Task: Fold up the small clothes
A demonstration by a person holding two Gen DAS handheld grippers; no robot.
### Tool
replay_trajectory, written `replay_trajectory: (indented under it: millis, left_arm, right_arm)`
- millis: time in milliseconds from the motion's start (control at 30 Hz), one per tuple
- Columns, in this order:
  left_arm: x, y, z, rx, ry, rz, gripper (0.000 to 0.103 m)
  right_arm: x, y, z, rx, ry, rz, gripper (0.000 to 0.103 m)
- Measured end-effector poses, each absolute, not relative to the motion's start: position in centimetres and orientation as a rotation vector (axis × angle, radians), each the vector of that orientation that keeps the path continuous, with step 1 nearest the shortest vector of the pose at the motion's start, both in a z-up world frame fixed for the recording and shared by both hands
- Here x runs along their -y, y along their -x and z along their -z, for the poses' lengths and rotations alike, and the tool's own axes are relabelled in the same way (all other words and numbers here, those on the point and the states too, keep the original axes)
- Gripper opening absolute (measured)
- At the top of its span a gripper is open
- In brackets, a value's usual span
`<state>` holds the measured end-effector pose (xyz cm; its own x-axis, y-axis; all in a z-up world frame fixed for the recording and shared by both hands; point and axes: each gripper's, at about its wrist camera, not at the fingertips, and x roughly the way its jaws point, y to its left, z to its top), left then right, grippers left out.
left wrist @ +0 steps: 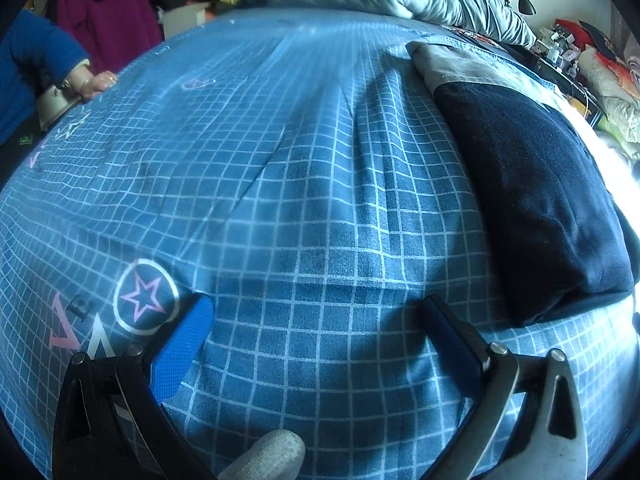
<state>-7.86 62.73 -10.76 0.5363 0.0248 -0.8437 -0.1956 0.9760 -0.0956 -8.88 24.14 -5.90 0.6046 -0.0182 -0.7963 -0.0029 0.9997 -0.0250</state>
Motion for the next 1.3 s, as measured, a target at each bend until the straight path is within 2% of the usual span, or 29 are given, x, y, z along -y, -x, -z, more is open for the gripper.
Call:
replay_trajectory:
  millis: [1300]
  left_arm:
    - [-62.83,7.65,10.86,-0.999,0.196,-0.129,0.103]
  right_arm:
    - [-23.89,8.83,6.02,-0.912,0.045,-0.021,0.103]
